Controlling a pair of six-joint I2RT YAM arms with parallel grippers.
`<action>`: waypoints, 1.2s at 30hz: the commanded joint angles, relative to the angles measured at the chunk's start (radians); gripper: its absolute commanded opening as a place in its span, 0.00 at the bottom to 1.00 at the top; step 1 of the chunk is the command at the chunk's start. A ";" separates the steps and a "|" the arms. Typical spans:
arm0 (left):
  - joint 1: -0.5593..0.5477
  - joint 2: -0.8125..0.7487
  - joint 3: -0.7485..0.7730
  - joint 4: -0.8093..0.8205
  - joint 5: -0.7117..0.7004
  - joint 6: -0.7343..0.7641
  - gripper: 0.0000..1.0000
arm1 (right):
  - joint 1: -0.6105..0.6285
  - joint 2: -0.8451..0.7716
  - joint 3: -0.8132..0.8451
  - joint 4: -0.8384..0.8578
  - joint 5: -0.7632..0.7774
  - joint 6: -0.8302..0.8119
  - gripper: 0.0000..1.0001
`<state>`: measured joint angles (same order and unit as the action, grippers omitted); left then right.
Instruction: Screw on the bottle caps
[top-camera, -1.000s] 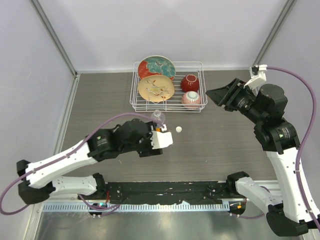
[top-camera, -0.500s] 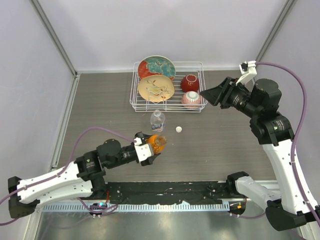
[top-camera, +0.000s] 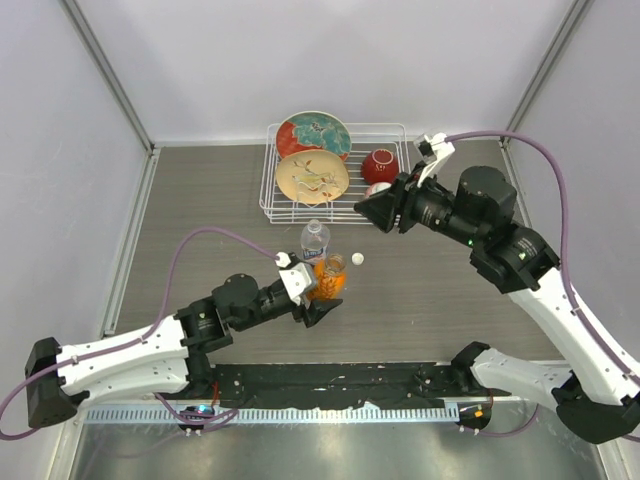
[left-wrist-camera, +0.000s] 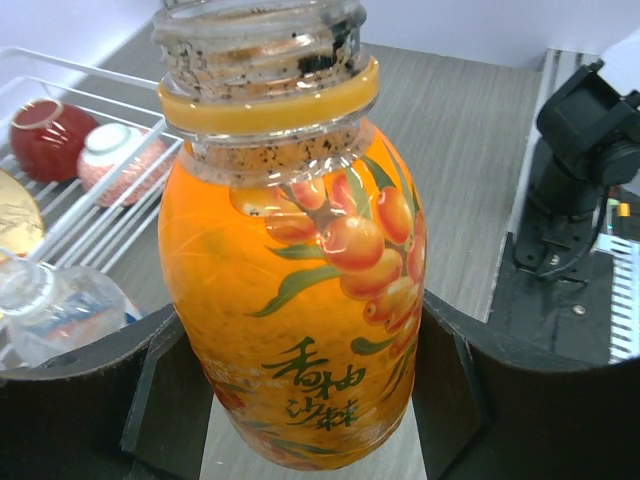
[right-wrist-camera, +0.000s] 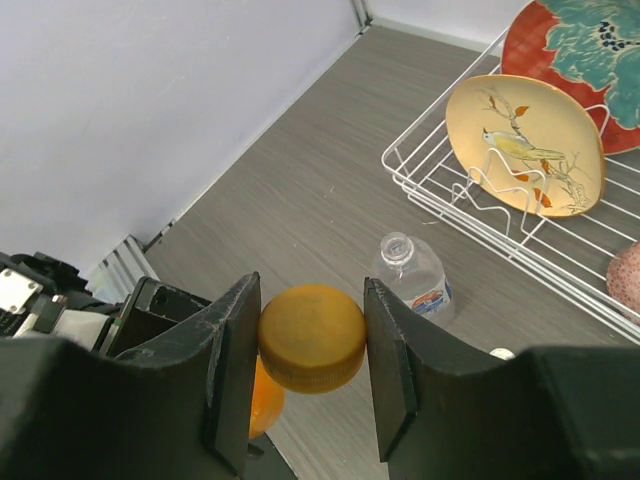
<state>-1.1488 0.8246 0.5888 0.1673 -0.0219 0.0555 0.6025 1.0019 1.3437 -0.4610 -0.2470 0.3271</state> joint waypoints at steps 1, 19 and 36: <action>0.015 -0.012 -0.027 0.109 0.060 -0.101 0.00 | 0.068 -0.016 0.025 0.054 0.103 -0.080 0.15; 0.077 -0.111 -0.092 0.124 0.189 -0.198 0.00 | 0.414 0.061 0.031 0.094 0.291 -0.186 0.16; 0.095 -0.176 -0.052 0.098 0.197 -0.266 0.00 | 0.563 0.080 -0.014 0.289 0.305 -0.102 0.15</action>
<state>-1.0645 0.6666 0.5007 0.2195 0.1673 -0.1963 1.1290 1.0931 1.3422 -0.2836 0.0330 0.2016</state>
